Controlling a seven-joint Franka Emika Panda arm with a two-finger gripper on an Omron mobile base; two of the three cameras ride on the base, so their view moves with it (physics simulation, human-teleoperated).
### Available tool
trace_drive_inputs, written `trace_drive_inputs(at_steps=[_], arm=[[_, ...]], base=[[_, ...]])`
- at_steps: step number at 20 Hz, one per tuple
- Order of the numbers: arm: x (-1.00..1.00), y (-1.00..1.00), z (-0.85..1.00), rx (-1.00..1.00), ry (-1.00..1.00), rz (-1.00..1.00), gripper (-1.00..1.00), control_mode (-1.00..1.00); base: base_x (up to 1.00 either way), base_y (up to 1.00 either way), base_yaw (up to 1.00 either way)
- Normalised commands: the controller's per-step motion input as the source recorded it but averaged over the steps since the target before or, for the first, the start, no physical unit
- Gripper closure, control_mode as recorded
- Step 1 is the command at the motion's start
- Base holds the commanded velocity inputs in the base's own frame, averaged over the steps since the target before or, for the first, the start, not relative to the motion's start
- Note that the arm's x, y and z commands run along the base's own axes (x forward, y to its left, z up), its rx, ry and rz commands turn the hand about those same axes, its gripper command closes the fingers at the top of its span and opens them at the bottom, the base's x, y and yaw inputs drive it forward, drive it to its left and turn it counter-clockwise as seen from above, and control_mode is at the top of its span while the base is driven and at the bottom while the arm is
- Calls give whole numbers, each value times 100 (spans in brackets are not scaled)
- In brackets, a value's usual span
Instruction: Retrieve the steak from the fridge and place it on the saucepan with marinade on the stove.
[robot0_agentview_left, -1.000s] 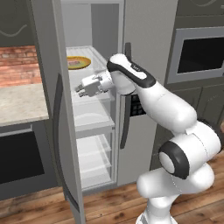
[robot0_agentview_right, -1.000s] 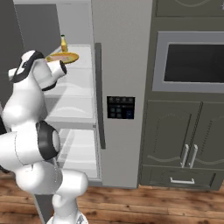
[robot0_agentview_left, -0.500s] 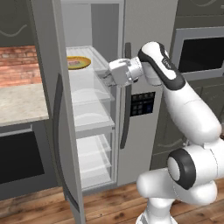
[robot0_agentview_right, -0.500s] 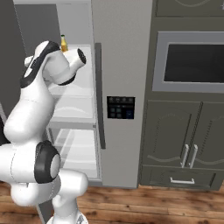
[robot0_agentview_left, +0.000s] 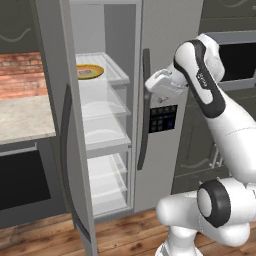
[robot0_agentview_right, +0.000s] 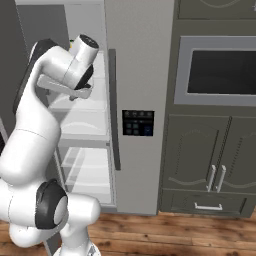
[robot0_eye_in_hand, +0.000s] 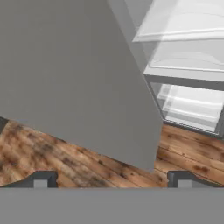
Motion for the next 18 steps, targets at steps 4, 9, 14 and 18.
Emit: trace_drive_inputs(at_steps=[4, 9, 14, 18], arm=[[-14, -41, -54, -56, 0, -6, -100, -100], [0, -3, -8, -20, -2, -9, -100, -100], [0, 0, 0, 0, -2, -3, -100, -100], [0, 0, 0, 0, 0, 0, -100, -100]], base=[[0, 0, 0], [0, 0, 0], [0, 0, 0], [0, 0, 0]])
